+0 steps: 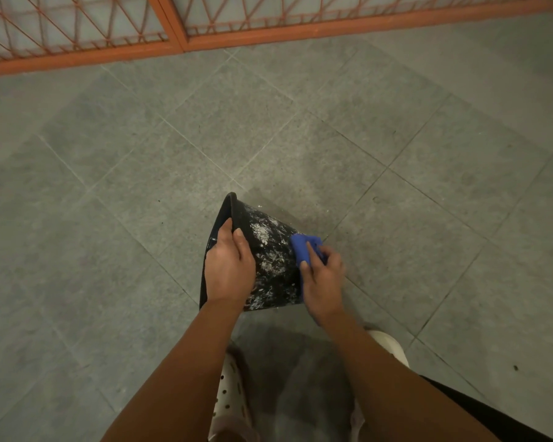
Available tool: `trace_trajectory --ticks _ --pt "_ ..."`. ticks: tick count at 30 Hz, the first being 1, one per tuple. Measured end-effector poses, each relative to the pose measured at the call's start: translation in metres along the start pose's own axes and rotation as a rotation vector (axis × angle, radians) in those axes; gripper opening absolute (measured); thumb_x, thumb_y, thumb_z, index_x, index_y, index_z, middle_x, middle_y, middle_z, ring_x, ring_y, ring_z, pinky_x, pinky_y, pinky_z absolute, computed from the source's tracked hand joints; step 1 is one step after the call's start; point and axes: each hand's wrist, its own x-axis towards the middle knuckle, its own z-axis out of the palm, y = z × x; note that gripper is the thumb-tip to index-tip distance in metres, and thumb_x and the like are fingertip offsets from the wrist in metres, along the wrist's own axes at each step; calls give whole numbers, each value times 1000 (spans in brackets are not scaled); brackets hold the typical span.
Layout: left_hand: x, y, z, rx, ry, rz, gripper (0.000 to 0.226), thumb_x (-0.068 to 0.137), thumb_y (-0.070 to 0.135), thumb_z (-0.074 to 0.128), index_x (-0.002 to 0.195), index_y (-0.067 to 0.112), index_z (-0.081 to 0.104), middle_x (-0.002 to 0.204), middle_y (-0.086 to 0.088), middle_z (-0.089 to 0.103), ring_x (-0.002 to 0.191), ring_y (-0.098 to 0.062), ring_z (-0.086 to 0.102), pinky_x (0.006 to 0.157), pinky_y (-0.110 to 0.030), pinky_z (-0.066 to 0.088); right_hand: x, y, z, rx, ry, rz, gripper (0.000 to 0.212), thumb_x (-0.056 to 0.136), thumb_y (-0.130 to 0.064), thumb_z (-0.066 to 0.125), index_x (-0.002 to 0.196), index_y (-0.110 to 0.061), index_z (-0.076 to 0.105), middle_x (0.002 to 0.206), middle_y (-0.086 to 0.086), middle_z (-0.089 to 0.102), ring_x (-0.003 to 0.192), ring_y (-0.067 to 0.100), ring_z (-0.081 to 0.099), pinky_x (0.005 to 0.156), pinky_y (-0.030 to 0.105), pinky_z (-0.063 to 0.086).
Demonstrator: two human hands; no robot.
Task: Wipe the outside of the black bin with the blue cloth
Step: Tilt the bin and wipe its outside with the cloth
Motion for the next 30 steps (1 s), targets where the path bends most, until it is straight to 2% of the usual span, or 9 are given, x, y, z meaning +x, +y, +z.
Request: trace_trajectory --ticks 3,7,12,18,20,23,25,27,30 --pt "-4 4 1 3 -14 12 42 101 24 33 136 4 45 83 -17 67 71 -31 65 55 -31 47 5 10 -7 14 -25 129 44 99 -26 37 141 -13 36 152 10 19 132 31 20 112 36 16" --pt "0 5 1 1 -28 -44 42 102 26 31 136 6 45 89 -20 68 79 -35 66 63 -42 53 -10 1 2 -92 32 125 43 99 -25 36 139 -10 38 153 5 22 128 28 26 108 31 20" --pt "3 4 -1 -22 -13 -61 38 102 23 32 131 4 49 92 -19 67 83 -34 65 64 -31 45 -3 -13 7 -58 2 -40 44 98 -27 37 141 -17 36 152 -2 26 129 23 28 104 31 23" --pt "0 9 5 0 -29 -22 43 102 28 31 137 6 44 85 -18 68 75 -34 65 60 -40 51 4 10 -6 69 -43 235 46 100 -27 31 144 -13 28 156 6 16 136 30 20 110 32 10" --pt "3 6 6 0 -11 -44 42 102 27 32 135 6 46 85 -17 68 75 -33 65 54 -34 47 -6 6 1 -16 -9 264 47 100 -25 33 143 -7 28 153 13 20 135 32 23 108 31 11" --pt "6 1 3 -29 -2 -62 38 102 23 33 132 6 49 78 -8 63 69 -27 63 46 -15 32 -20 -8 10 -82 59 108 45 96 -21 43 137 -2 39 144 19 32 125 35 34 106 37 23" --pt "5 -1 2 -28 -3 -49 37 102 23 34 132 6 48 79 -6 62 67 -21 58 48 -10 29 -13 -11 8 -109 56 9 45 96 -23 43 138 -7 39 145 14 34 123 32 34 105 34 25" --pt "4 -2 4 -25 -1 -52 39 102 23 34 133 6 48 81 -10 65 69 -23 61 49 -10 30 3 -7 2 -139 -2 -12 45 98 -26 37 141 -12 35 149 9 30 129 28 29 107 32 21" --pt "2 0 5 -21 8 -35 40 101 24 34 134 6 47 81 -15 67 70 -30 64 49 -21 37 14 4 -10 -56 -52 105 45 100 -25 32 142 -10 32 151 11 26 134 28 25 111 34 15"
